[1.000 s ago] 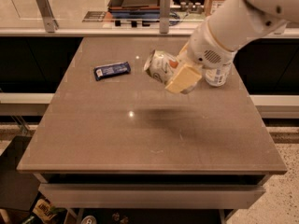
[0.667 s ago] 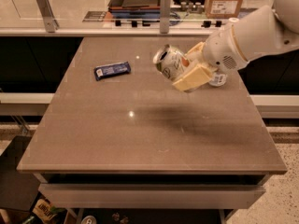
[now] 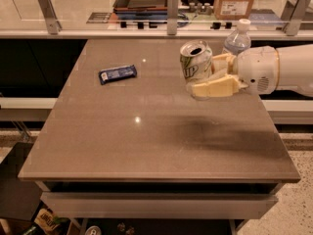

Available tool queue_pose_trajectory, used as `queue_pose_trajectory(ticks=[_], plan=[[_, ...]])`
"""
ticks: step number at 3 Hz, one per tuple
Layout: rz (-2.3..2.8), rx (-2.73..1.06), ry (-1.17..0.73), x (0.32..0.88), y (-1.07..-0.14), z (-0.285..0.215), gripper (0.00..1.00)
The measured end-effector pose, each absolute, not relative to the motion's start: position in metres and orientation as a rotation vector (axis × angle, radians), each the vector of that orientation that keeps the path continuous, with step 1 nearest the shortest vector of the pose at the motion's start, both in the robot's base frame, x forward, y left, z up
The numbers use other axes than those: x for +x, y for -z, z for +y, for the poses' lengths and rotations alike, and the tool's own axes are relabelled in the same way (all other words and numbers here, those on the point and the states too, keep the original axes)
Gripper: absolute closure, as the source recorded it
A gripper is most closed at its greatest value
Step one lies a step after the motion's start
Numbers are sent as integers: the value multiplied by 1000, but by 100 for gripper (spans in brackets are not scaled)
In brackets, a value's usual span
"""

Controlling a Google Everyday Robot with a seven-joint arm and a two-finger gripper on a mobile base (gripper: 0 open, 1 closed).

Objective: Place 7up can upright

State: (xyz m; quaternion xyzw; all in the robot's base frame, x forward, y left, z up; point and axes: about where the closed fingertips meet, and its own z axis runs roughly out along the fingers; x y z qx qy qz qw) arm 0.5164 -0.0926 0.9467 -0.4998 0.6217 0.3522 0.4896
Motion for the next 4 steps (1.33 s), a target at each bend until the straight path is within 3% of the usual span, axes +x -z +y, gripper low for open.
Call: queue_pose_trajectory(ticks=[1, 4], plan=[[1482, -1102, -950, 500, -948, -99, 100], [1560, -936, -963, 478, -906, -113, 100]])
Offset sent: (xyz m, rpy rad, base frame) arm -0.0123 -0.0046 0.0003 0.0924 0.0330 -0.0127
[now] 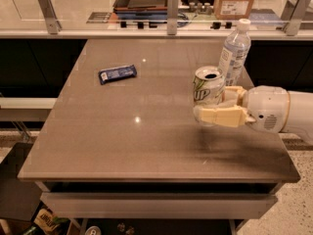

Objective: Place 7up can upright

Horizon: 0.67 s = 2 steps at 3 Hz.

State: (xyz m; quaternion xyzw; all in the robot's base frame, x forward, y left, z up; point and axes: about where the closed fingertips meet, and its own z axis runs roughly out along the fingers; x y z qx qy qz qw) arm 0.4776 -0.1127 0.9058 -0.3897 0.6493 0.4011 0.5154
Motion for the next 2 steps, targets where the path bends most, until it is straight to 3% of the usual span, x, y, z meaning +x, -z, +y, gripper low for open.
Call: queue_pose_trajectory(ticks=[2], plan=[[1588, -752, -1011, 457, -872, -124, 100]])
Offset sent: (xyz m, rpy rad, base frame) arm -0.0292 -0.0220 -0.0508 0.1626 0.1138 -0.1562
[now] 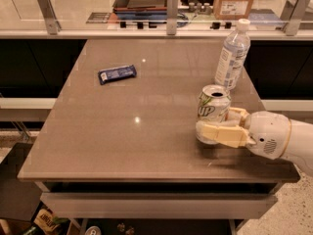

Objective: Place 7up can upright

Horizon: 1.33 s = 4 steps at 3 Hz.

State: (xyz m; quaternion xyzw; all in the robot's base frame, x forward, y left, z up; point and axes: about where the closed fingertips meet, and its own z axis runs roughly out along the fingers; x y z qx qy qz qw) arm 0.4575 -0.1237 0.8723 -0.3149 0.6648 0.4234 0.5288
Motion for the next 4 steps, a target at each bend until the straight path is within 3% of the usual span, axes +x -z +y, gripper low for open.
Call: queue_pose_trajectory(ticks=[4], plan=[[1531, -742, -1062, 443, -862, -114, 100]])
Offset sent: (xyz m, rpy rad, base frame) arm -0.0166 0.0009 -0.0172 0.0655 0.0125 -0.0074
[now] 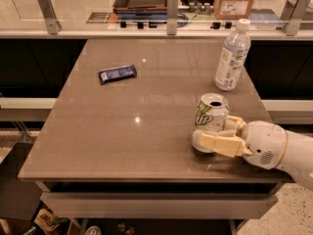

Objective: Place 7up can upright

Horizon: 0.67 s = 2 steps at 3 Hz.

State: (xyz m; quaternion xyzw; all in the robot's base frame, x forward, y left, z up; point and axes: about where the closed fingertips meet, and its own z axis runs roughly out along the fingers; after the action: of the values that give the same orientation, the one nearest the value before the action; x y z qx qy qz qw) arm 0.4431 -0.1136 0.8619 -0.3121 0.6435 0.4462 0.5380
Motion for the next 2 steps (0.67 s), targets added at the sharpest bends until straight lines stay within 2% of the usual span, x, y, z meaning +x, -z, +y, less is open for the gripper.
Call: queue_pose_trajectory(ticks=[2], plan=[[1516, -803, -1062, 439, -861, -106, 100]])
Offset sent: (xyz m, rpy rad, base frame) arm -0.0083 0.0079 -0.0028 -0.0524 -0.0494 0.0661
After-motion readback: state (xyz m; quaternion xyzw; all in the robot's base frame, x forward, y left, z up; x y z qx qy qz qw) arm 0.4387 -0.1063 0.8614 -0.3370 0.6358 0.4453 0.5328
